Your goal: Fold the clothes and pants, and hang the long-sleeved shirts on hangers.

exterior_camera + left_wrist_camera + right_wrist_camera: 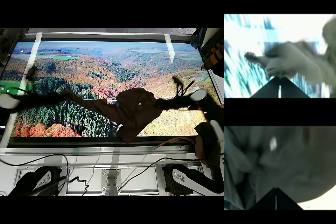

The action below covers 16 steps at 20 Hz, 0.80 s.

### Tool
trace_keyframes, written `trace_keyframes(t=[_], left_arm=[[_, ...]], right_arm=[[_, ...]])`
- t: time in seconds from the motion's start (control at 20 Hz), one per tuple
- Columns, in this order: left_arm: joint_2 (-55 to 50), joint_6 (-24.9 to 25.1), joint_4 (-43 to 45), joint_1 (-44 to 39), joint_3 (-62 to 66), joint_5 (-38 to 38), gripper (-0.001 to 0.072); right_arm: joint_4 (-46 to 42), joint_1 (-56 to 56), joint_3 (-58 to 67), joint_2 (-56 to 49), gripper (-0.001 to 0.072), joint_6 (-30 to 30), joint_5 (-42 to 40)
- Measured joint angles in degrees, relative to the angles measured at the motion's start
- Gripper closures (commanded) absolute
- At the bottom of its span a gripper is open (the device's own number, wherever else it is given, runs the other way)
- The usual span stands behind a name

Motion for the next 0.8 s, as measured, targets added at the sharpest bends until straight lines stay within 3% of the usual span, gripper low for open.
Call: trace_keyframes(t=[0.25,0.4,0.55,0.6,0.65,0.7,0.8], left_arm=[[5.3,0.5,-0.3,5.7,9.4,-1.6,0.0694],[5.6,0.6,-0.2,6.3,8.6,-3.9,0.0694],[4.7,0.6,0.2,6.6,5.0,-4.8,0.0694],[4.2,0.6,0.5,6.6,3.6,-4.9,0.0694],[3.8,0.6,0.7,6.6,1.9,-5.2,0.0694],[3.3,0.6,0.8,6.7,0.4,-5.2,0.0694],[2.7,0.6,1.4,6.7,-2.5,-5.0,0.0694]], right_arm=[[-3.3,0.0,7.9,5.4,0.0700,3.4,2.9],[-2.4,0.1,4.3,7.0,0.0700,4.4,7.6],[4.5,2.8,-4.6,7.5,0.0673,3.9,9.3],[6.8,4.7,-7.5,7.6,0.0539,3.5,9.0],[9.0,7.2,-10.0,7.6,0.0322,3.1,7.6],[10.8,10.3,-12.1,7.6,0.0265,2.8,5.3],[13.6,16.8,-14.4,6.8,0.0265,4.7,-0.9]])
